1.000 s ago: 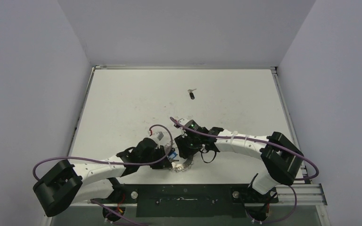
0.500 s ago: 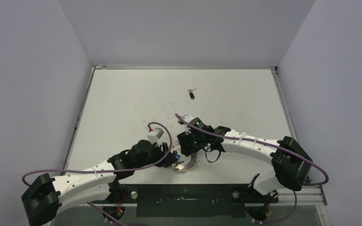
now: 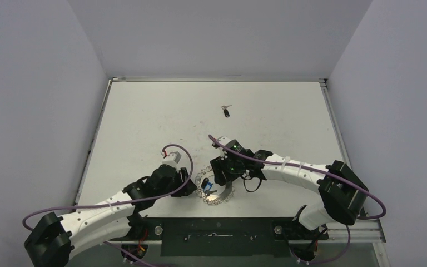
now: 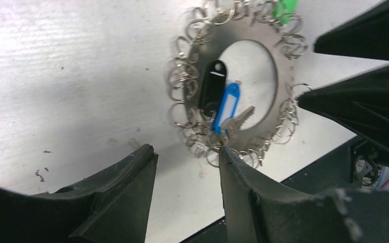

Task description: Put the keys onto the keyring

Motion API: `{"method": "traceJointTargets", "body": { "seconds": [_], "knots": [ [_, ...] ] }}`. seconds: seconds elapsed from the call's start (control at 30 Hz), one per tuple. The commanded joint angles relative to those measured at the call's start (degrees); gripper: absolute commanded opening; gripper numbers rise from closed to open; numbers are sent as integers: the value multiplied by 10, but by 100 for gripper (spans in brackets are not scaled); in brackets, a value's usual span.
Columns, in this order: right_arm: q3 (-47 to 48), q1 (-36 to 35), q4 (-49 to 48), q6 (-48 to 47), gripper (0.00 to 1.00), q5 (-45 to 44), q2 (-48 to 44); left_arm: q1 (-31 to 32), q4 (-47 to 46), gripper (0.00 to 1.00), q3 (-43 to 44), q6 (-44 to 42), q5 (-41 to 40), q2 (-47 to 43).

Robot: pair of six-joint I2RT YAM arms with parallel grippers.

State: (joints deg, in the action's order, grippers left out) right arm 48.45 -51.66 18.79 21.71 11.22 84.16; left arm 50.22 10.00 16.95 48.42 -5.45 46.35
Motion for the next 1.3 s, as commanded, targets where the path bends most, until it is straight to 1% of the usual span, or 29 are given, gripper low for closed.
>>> {"method": "traceJointTargets", "body": {
  "seconds": [0.0,0.17,0.27,0.43,0.5,0.57,0.6,0.67,0.73,0.9,1.0,1.17,1.2,1.27],
  "knots": [
    [-10,4,-28,7,61,3,0,-42,-55,46,-8,7,77,51],
    [-23,9,-42,13,63,8,-6,-52,-123,38,-10,11,122,102],
    [-25,13,-44,13,63,11,-6,-52,-139,32,-10,13,132,119],
    [-25,15,-45,11,63,13,-7,-51,-155,19,-15,19,141,136],
    [-24,15,-45,11,63,14,-8,-50,-155,12,-18,20,141,135],
    [-22,16,-43,10,63,14,-8,-45,-162,3,-24,23,141,125],
    [-22,16,-42,10,63,14,-8,-41,-171,0,-31,24,144,118],
    [-21,16,-42,9,63,15,-9,-29,-185,0,-40,25,148,99],
    [-18,17,-41,7,63,16,-9,-13,-174,0,-43,25,143,80],
    [-10,21,-42,2,63,19,-5,15,-104,0,-43,21,117,36],
    [2,23,-40,-3,63,21,2,19,-49,0,-43,20,98,1],
    [35,36,-30,-16,62,17,25,19,13,0,-27,18,60,-53],
    [43,39,-27,-18,61,17,28,18,23,5,-22,18,47,-56],
    [59,43,-27,-19,55,20,37,16,40,18,-10,15,28,-58]
  ]
}}
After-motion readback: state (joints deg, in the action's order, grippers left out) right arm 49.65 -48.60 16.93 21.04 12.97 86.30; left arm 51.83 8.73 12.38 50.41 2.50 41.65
